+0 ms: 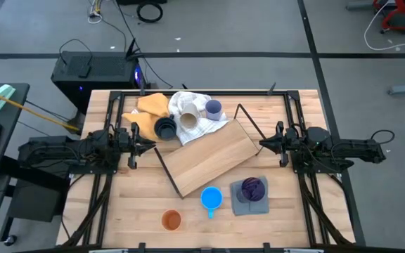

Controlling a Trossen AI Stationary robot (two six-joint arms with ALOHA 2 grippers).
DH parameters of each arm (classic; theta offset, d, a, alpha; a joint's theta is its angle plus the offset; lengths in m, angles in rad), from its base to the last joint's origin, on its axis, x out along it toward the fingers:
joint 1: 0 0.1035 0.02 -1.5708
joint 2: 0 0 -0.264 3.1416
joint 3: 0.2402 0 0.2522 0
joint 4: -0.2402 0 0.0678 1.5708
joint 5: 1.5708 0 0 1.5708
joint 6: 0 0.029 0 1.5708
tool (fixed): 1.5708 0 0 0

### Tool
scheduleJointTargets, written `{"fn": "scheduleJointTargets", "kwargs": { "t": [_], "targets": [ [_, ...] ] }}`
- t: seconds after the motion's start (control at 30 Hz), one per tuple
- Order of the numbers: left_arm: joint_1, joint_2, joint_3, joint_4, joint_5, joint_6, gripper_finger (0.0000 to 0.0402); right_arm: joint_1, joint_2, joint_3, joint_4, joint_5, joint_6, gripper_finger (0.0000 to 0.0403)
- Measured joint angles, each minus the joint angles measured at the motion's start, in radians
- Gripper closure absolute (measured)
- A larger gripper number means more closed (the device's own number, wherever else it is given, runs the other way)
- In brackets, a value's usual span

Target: Stack small to large cups/mugs on shelf

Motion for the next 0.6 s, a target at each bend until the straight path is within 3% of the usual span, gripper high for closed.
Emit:
{"fn": "scheduleJointTargets", "kwargs": {
  "t": [0.6],
  "targets": [
    [0.000,0.000,0.000,0.000,0.000,0.000,0.0349,0.000,0.000,0.000,0.000,0.000,0.000,0.0368]
  ]
}}
